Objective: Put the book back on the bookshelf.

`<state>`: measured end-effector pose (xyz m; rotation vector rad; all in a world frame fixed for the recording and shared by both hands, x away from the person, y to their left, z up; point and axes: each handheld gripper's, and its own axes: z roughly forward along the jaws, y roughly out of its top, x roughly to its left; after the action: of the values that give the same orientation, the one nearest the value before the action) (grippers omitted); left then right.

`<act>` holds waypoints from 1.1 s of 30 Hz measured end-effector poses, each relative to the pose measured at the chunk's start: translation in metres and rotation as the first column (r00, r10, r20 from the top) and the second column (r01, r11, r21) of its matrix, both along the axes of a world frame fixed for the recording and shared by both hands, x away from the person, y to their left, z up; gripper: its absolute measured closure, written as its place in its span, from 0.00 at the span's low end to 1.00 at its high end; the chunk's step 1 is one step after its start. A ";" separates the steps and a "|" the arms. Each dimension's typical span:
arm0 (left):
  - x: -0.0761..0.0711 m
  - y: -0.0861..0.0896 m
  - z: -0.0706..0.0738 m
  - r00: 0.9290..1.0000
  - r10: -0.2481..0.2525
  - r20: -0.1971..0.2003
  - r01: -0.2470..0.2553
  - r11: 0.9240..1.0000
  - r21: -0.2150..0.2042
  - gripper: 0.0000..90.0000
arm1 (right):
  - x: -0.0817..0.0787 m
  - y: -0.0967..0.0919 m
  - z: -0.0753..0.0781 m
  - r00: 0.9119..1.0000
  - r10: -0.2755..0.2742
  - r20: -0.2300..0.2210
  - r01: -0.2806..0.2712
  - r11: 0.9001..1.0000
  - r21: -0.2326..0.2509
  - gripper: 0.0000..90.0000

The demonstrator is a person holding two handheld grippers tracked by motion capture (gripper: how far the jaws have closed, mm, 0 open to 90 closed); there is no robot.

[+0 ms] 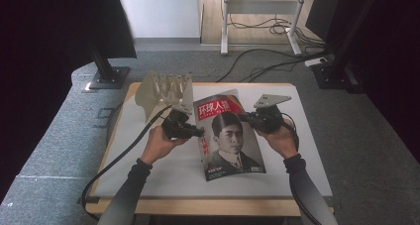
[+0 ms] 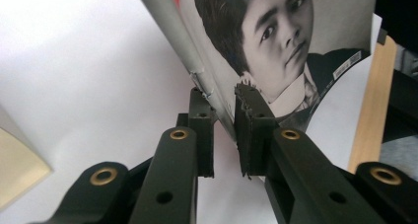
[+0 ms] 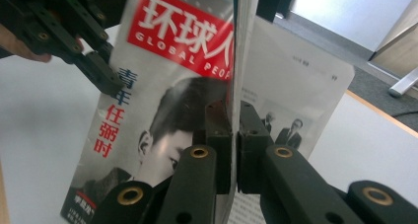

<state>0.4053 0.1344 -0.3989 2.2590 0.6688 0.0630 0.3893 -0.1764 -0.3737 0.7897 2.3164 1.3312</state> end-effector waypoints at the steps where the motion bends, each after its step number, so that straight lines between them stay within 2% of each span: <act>1: -0.001 0.000 0.003 1.000 0.003 0.017 -0.003 1.000 0.005 0.89 | 0.001 -0.001 0.001 1.000 -0.004 0.000 0.004 1.000 -0.002 0.95; 3: -0.003 0.000 0.009 0.998 0.005 0.055 -0.005 1.000 0.006 0.91 | 0.002 -0.003 0.002 1.000 -0.016 0.003 0.016 1.000 -0.001 0.95; 5: -0.007 -0.001 0.015 0.994 0.002 0.108 -0.004 1.000 0.015 0.92 | 0.003 -0.005 0.004 1.000 -0.026 0.008 0.026 1.000 0.004 0.95; 8: -0.014 -0.002 0.024 0.981 -0.003 0.195 -0.004 0.999 0.035 0.94 | 0.003 -0.008 0.007 0.999 -0.039 0.016 0.039 0.999 0.023 0.94; 10: -0.019 -0.002 0.027 0.974 -0.009 0.227 -0.002 0.999 0.047 0.95 | 0.003 -0.010 0.008 0.999 -0.045 0.022 0.045 0.999 0.028 0.94; 14: -0.024 0.000 0.027 0.973 -0.029 0.230 0.018 0.999 0.049 0.95 | 0.002 -0.014 0.005 0.999 -0.046 0.013 0.046 0.999 0.029 0.94; 16: -0.028 0.001 0.029 0.972 -0.050 0.230 0.037 0.997 0.063 0.94 | 0.000 -0.016 0.006 0.999 -0.039 0.012 0.039 0.999 0.030 0.94; 20: -0.034 -0.003 0.035 0.966 -0.093 0.243 0.066 0.991 0.115 0.91 | -0.007 -0.019 0.008 1.000 -0.017 0.017 0.016 1.000 0.014 0.94; 21: -0.035 -0.005 0.037 0.962 -0.104 0.252 0.074 0.989 0.125 0.88 | -0.009 -0.020 0.008 1.000 -0.013 0.019 0.013 1.000 0.014 0.94; 23: -0.036 -0.008 0.041 0.960 -0.105 0.260 0.077 0.990 0.116 0.84 | -0.013 -0.021 0.007 1.000 -0.008 0.016 0.008 1.000 0.016 0.94; 28: -0.031 -0.015 0.055 0.963 -0.098 0.249 0.080 0.993 0.082 0.81 | -0.020 -0.025 0.007 1.000 0.003 0.018 -0.003 1.000 0.023 0.94; 31: -0.026 -0.020 0.058 0.969 -0.084 0.232 0.066 0.994 0.086 0.81 | -0.023 -0.027 0.007 1.000 0.012 0.018 -0.012 1.000 0.025 0.94; 33: -0.023 -0.023 0.056 0.971 -0.085 0.221 0.065 0.993 0.097 0.85 | -0.024 -0.027 0.006 1.000 0.016 0.020 -0.016 1.000 0.025 0.94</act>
<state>0.3823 0.1118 -0.3433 2.3152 0.4672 0.3128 0.3651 -0.2038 -0.3673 0.7637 2.2994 1.3720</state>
